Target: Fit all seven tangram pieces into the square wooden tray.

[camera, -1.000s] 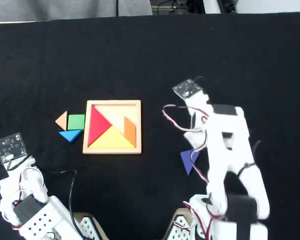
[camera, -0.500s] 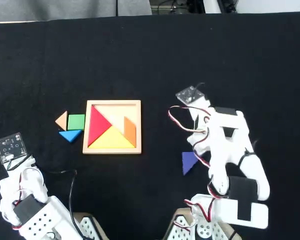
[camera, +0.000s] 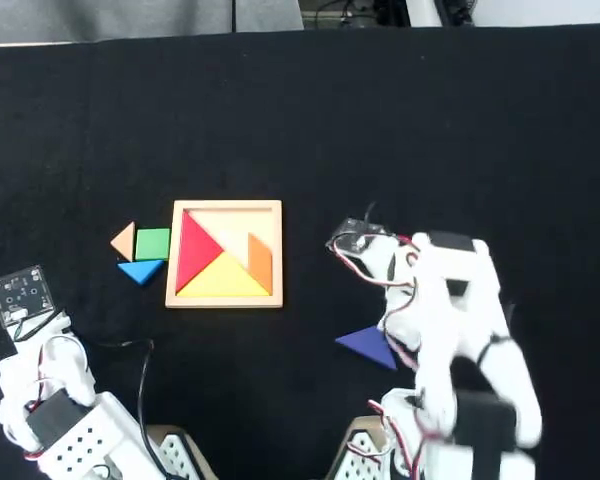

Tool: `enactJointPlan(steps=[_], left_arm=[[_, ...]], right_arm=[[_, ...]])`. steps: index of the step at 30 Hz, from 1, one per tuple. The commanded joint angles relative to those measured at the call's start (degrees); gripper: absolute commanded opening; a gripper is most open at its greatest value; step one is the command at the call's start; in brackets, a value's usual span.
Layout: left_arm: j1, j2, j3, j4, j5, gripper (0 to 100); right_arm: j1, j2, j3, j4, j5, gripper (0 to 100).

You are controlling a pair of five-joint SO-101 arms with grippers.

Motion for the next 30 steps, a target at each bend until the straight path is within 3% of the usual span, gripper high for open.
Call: enactJointPlan(steps=[1, 4, 7, 9, 12, 30], left_arm=[[0.75, -0.53, 1.1, -0.88, -0.53, 3], [0.75, -0.53, 1.1, -0.88, -0.53, 3], [0.75, -0.53, 1.1, -0.88, -0.53, 3], [0.75, -0.53, 1.1, -0.88, -0.53, 3], [0.75, -0.53, 1.1, -0.88, -0.53, 3], [0.75, -0.53, 1.1, -0.88, -0.53, 3]], right_arm=[[-1.23, -11.03, -0.13, 2.73, -1.41, 1.1], [-5.8, -15.87, 0.13, 8.97, -3.6, 3.0], [-12.66, -16.48, 1.98, 13.71, -4.13, 15.6], [-15.82, -16.48, 3.47, 12.84, -6.68, 22.9], [-18.73, -16.48, 5.58, 10.02, -8.35, 23.5], [-16.97, -15.16, 12.62, -0.97, -11.25, 23.8]])
